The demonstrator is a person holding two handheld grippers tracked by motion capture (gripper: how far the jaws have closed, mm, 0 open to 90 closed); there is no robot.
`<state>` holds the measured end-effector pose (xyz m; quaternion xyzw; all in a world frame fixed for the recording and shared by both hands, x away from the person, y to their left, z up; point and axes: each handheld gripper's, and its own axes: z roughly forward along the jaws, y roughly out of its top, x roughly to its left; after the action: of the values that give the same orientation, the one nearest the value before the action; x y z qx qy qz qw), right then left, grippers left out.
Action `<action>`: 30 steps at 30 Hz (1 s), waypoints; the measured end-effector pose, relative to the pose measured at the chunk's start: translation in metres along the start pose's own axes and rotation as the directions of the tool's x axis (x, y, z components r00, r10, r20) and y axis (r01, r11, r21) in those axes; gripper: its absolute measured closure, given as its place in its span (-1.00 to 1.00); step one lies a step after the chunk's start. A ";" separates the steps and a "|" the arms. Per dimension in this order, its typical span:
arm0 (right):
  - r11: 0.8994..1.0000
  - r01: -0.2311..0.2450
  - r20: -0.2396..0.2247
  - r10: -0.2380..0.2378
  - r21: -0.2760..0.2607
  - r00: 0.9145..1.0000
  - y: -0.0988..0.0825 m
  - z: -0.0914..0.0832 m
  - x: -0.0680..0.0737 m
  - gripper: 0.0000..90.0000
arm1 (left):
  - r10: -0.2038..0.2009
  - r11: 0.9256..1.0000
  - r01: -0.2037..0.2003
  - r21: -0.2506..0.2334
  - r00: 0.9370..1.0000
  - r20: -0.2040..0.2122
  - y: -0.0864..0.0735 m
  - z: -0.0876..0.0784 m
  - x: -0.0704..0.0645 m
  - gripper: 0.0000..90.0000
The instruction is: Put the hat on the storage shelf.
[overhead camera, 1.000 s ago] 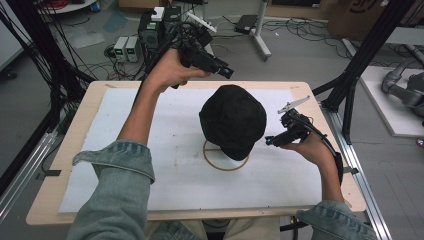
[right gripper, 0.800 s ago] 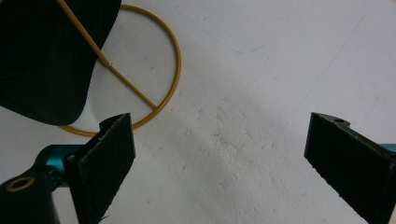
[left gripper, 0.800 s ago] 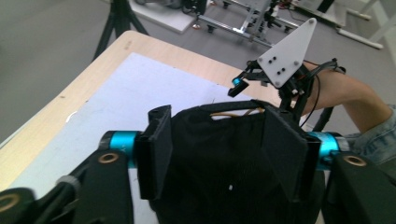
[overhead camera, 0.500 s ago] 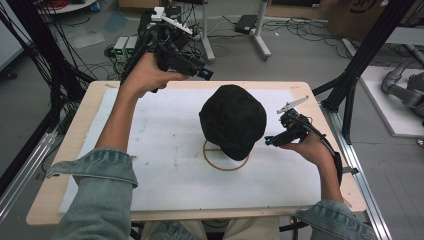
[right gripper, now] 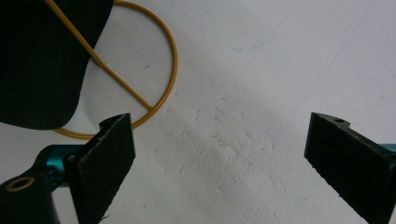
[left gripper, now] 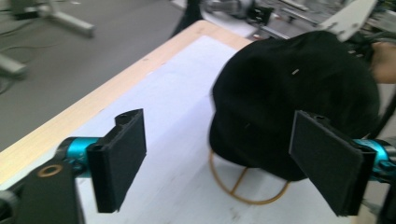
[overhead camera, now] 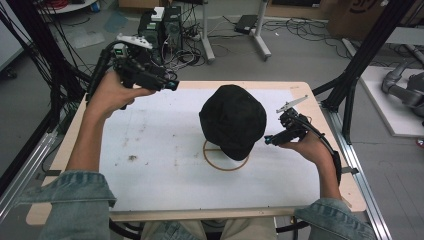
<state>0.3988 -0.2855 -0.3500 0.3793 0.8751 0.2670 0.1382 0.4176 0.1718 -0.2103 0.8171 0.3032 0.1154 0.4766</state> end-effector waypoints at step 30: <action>1.000 -0.006 -0.004 0.006 -0.004 1.000 0.006 0.005 -0.003 -0.82 | -0.082 0.996 0.085 -0.002 0.943 -0.322 -0.110 -0.039 0.012 -0.68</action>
<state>0.4067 -0.2827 -0.3501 0.3811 0.8737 0.2700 0.1362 0.3660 0.2468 -0.2850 0.7767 0.4118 0.2248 0.4203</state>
